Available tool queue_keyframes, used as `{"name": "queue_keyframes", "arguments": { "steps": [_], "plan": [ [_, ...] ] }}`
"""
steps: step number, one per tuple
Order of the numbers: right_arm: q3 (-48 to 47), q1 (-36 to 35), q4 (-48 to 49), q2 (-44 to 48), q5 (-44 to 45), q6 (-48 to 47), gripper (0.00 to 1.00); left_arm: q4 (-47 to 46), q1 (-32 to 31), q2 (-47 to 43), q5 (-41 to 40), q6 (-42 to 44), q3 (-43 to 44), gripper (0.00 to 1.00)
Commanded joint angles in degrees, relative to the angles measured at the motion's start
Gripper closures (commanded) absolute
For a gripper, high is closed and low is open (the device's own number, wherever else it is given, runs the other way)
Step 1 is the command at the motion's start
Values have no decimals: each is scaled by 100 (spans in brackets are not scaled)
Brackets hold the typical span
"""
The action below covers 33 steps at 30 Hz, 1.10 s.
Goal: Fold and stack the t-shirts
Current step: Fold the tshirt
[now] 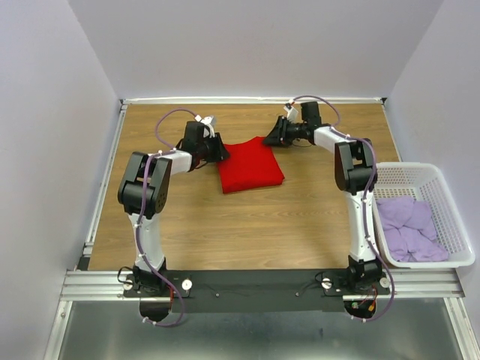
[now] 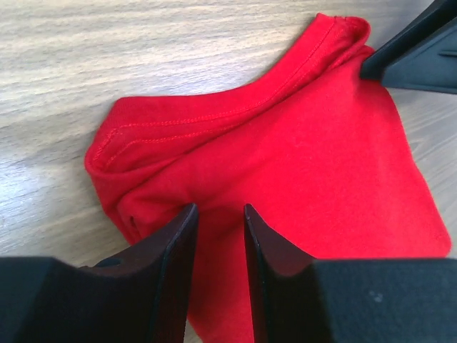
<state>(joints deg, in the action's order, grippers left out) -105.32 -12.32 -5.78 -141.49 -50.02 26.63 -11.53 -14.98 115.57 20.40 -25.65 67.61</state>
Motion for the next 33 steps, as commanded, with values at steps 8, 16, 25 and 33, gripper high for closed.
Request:
{"name": "queue_keyframes", "arguments": {
  "steps": [8,16,25,33],
  "plan": [
    [949,186,59,1183,-148,149,54,370,259,-700,271,-177,-82,53],
    [2636,-78,314,2538,-824,211,64,529,-328,-2028,298,-440,-800,53],
    [3974,-96,525,2636,-1036,-123,85,-68,-664,-2531,359,-1012,-2638,78],
    [4300,124,719,2020,-290,-483,94,-411,-383,-2091,70,-1346,-3307,86]
  ]
}}
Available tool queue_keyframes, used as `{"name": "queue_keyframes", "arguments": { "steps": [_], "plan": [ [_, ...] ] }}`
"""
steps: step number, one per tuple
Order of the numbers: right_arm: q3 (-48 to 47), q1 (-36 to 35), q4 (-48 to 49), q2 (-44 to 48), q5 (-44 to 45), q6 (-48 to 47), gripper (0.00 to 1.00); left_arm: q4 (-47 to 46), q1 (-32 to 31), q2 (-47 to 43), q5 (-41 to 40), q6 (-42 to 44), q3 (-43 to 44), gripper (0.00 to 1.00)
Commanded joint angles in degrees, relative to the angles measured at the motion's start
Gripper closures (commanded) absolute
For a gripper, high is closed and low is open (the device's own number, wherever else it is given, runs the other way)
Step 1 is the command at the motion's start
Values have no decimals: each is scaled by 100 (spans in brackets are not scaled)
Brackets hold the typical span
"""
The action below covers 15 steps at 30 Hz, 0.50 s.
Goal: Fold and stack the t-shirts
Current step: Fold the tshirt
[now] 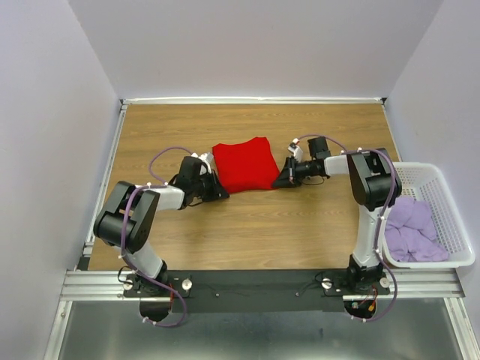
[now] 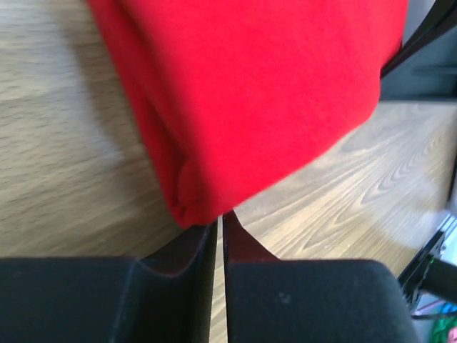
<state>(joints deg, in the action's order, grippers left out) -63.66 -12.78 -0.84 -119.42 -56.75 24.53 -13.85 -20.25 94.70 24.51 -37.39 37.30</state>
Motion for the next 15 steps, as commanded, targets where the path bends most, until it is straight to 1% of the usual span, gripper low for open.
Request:
{"name": "queue_keyframes", "arguments": {
  "steps": [1,3,5,6,8,9,10,12,14,15],
  "plan": [
    [134,222,216,-179,410,-282,94,-180,162,-56,-385,-164,-302,86],
    [152,223,216,31,419,-274,94,-14,162,-275,-526,-129,-285,85],
    [170,223,216,251,402,-160,93,136,162,-425,-500,-76,-188,83],
    [170,214,216,513,341,-116,91,285,162,-626,-500,-76,-153,82],
    [108,144,216,787,253,33,86,539,162,-872,-561,-41,-65,77],
    [73,92,225,884,130,95,84,619,162,-1161,-614,-23,-30,75],
    [-58,-31,251,1042,-1,269,80,820,162,-1312,-771,47,49,71],
    [-190,-224,321,1139,-46,455,76,1049,171,-1769,-1009,135,146,66],
    [-331,-593,610,1201,-20,831,71,1365,171,-2059,-1500,257,286,60],
    [-392,-838,786,1175,-20,1016,68,1480,171,-2382,-1746,371,339,56]
  ]
}}
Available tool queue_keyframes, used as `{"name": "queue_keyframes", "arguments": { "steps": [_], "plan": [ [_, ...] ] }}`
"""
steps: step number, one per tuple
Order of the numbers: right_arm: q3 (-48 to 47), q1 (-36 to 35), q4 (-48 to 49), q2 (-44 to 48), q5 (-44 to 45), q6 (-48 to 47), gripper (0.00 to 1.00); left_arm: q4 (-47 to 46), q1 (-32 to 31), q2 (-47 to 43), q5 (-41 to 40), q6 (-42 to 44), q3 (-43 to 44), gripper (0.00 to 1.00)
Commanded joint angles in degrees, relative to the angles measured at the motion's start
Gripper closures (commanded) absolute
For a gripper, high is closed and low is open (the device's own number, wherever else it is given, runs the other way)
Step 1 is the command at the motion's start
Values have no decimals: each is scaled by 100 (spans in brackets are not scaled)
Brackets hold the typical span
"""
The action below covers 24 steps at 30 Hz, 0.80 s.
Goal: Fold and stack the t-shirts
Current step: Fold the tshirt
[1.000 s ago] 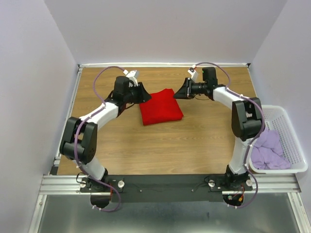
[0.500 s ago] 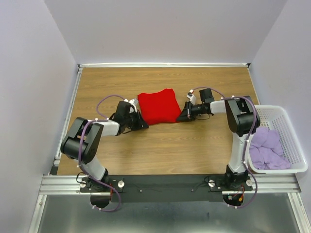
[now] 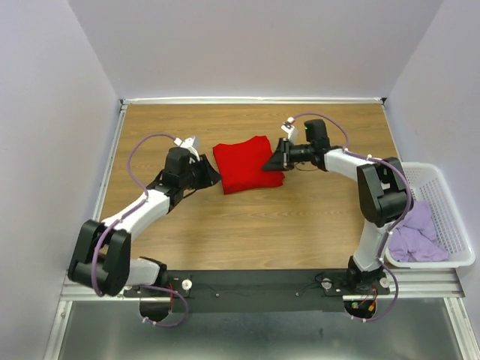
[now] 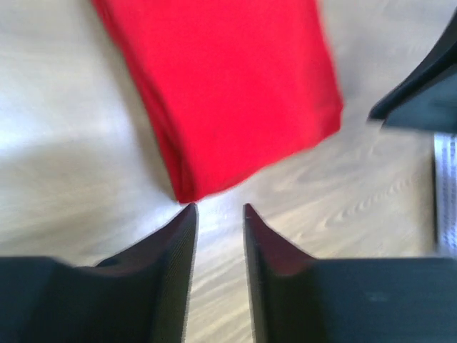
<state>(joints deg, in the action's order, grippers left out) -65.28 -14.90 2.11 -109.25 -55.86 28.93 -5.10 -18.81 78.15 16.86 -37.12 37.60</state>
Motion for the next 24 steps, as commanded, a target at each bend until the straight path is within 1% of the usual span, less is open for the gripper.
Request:
{"name": "queue_keyframes", "arguments": {
  "steps": [1,2,3,4,5,6,8,9,10,11,12,14,15,16,17,19,20,21,24],
  "plan": [
    [-170,-733,1119,124,-136,1118,66,746,35,-1070,-1505,468,300,52],
    [-170,-838,1586,45,-162,1454,66,791,35,-1230,-1745,469,300,52],
    [-48,-927,2061,-43,-180,1771,64,844,44,-1380,-2017,608,300,48],
    [-47,-1084,2431,-157,-163,2009,63,888,44,-1538,-2220,697,317,46],
    [-177,-1155,2704,-480,-93,2151,62,1001,53,-1783,-2527,785,335,44],
    [-178,-1217,2707,-631,-49,2152,62,1063,53,-1881,-2643,855,361,41],
    [-345,-1323,2882,-982,65,2222,61,1204,61,-2075,-2863,1093,423,32],
    [-398,-1332,2926,-1341,127,2240,61,1231,61,-2241,-2907,1163,432,30],
    [-503,-1340,2988,-1518,171,2249,60,1266,61,-2312,-3004,1207,414,24],
    [-556,-1341,2997,-1685,232,2266,60,1301,61,-2383,-3039,1277,388,22],
    [-617,-1341,3006,-2044,259,2275,60,1301,61,-2523,-3066,1330,344,21],
    [-731,-1341,3041,-2388,303,2319,60,1293,61,-2690,-3179,1418,265,20],
    [-758,-1341,3058,-2695,260,2415,60,1275,61,-2917,-3224,1479,221,20],
    [-767,-1341,3059,-2811,277,2433,60,1240,61,-3024,-3285,1515,134,17],
    [-680,-1341,3059,-2882,303,2442,60,1196,61,-3121,-3347,1550,107,16],
    [-566,-1332,3041,-2935,435,2407,60,1178,61,-3349,-3391,1673,89,11],
    [-452,-1332,3032,-2892,522,2390,60,1178,70,-3420,-3400,1708,89,10],
    [-416,-1332,2989,-2822,567,2372,60,1170,70,-3447,-3426,1787,80,7],
    [-529,-1332,2664,-2444,620,2197,59,1178,70,-3455,-3497,1796,28,6]
  ]
}}
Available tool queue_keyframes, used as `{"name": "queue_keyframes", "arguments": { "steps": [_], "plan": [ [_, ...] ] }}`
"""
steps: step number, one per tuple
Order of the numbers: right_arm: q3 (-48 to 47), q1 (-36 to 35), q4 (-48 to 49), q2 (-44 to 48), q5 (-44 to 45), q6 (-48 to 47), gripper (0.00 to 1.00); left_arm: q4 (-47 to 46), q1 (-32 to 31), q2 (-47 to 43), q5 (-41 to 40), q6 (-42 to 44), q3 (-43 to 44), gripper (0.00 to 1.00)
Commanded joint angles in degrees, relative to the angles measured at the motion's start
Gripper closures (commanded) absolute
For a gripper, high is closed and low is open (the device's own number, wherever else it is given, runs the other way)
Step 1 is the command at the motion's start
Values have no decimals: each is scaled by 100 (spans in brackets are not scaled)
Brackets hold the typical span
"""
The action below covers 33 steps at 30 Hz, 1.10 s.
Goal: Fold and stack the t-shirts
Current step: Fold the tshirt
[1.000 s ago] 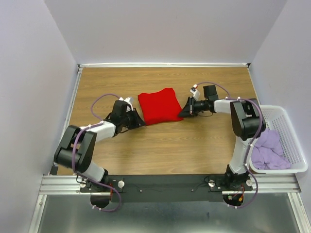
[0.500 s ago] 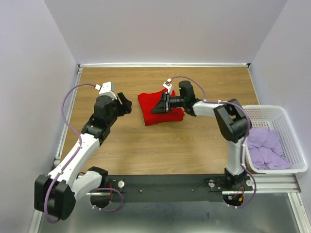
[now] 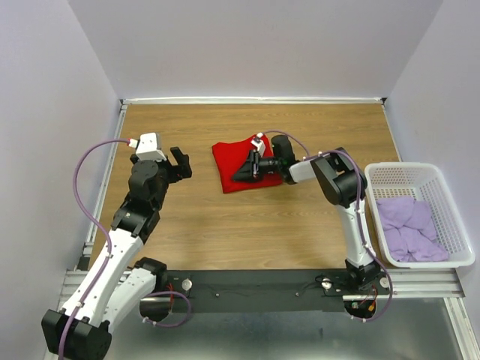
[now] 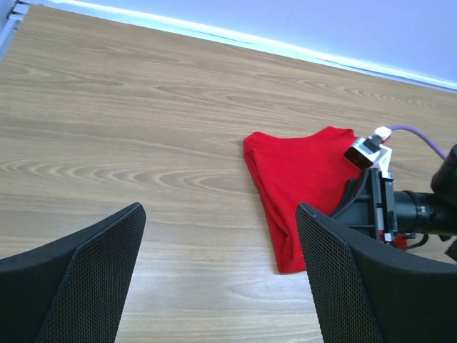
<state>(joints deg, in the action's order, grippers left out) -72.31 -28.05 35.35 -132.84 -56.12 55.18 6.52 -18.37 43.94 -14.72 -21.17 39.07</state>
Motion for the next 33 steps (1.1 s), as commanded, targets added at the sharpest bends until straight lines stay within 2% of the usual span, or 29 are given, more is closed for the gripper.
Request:
{"name": "queue_keyframes", "arguments": {
  "steps": [1,9,20,25,30,33],
  "plan": [
    [122,-25,-905,142,646,-481,58,-11,18,-18,-338,166,-154,6],
    [-652,-226,-1364,733,637,-412,57,-195,27,184,-339,201,-154,8],
    [-925,-736,-1268,-100,1085,-113,70,-231,27,281,-330,227,-172,10],
    [-811,-895,-1250,-480,1261,-130,71,-239,27,352,-259,236,-171,10],
    [-916,-930,-1381,-384,1305,-253,72,-248,18,431,-189,245,-172,11],
    [-1135,-939,-1864,-77,1401,-648,71,-266,18,457,-145,254,-172,11]
  ]
}}
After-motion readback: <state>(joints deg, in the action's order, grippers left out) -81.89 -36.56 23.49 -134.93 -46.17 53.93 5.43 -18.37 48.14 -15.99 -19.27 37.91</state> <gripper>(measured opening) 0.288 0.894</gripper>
